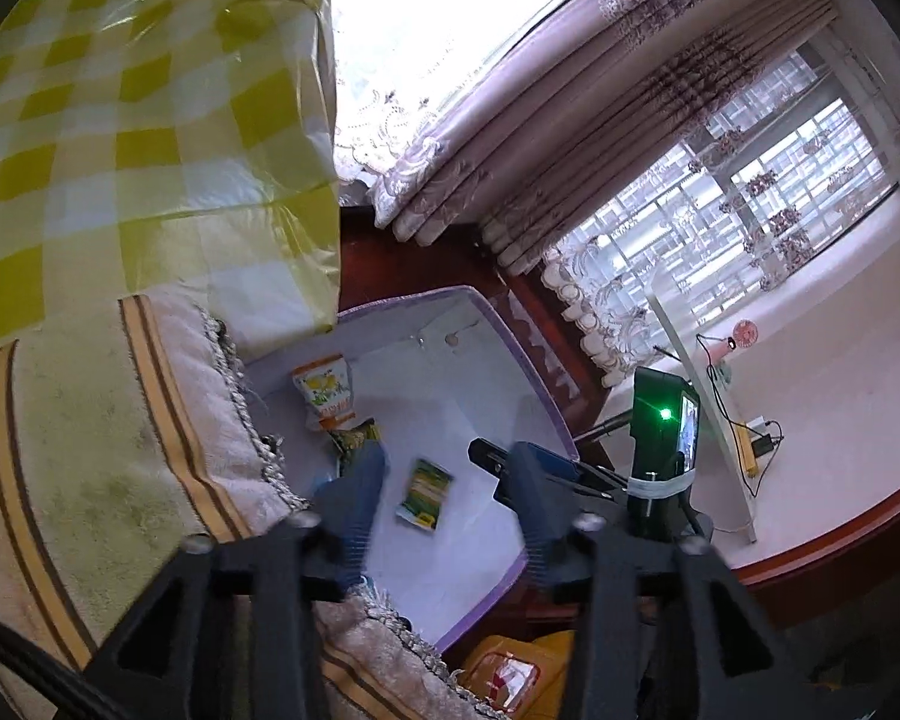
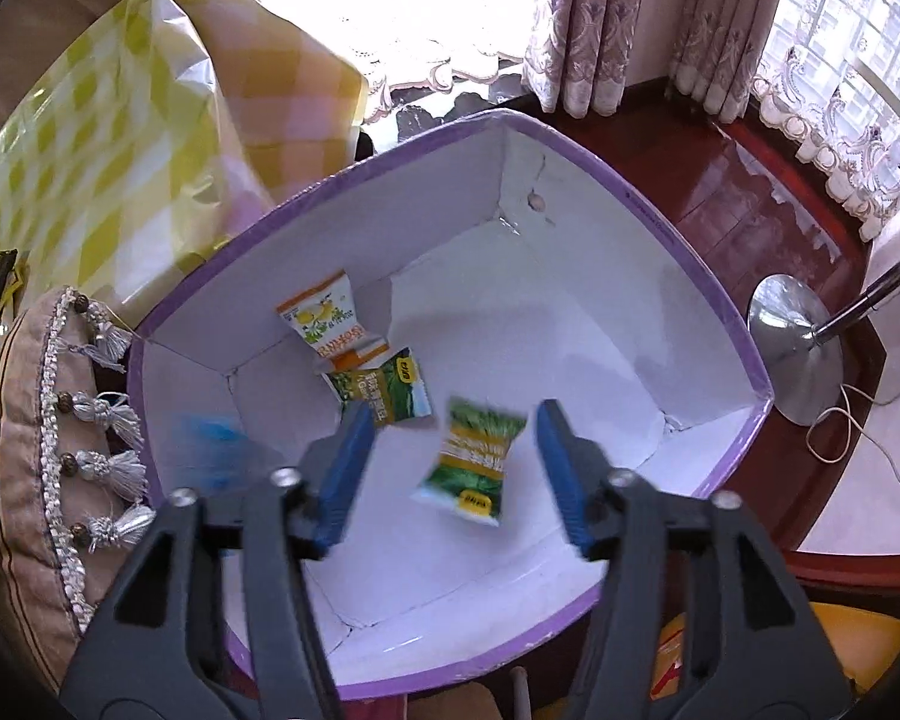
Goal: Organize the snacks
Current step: 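Carry both bags to the white box and open both tools to drop them, then move both open tools back over the snack pile on the table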
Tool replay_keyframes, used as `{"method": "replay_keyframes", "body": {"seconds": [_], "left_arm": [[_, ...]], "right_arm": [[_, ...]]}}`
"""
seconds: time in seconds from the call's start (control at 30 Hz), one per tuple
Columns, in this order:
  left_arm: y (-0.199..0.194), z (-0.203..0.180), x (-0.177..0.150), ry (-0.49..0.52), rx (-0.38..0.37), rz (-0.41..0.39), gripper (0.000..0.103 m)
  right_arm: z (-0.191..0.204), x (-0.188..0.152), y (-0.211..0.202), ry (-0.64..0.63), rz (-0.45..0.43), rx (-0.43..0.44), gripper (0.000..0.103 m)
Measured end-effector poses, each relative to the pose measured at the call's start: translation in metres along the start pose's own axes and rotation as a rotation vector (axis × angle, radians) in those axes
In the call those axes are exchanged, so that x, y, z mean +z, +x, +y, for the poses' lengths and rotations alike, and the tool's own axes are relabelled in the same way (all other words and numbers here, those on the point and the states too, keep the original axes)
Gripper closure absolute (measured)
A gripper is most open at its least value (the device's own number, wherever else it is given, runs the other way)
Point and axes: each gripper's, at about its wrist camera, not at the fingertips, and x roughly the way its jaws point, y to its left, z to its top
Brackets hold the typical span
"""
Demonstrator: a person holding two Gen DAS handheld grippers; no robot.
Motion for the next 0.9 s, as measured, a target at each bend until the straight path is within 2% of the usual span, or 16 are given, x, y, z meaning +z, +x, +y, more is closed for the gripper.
{"method": "replay_keyframes", "body": {"seconds": [0.27, 0.53, 0.9], "left_arm": [[-0.026, 0.017, 0.002, -0.005, 0.044, -0.062, 0.053], [-0.074, 0.055, 0.007, -0.026, 0.174, -0.177, 0.050], [-0.148, 0.139, 0.019, -0.114, 0.376, -0.314, 0.045]], "right_arm": [[0.023, 0.006, -0.004, -0.020, -0.007, 0.031, 0.033], [0.072, 0.020, -0.012, -0.073, -0.041, 0.103, 0.030], [0.166, 0.036, -0.020, -0.214, -0.073, 0.222, 0.029]]}}
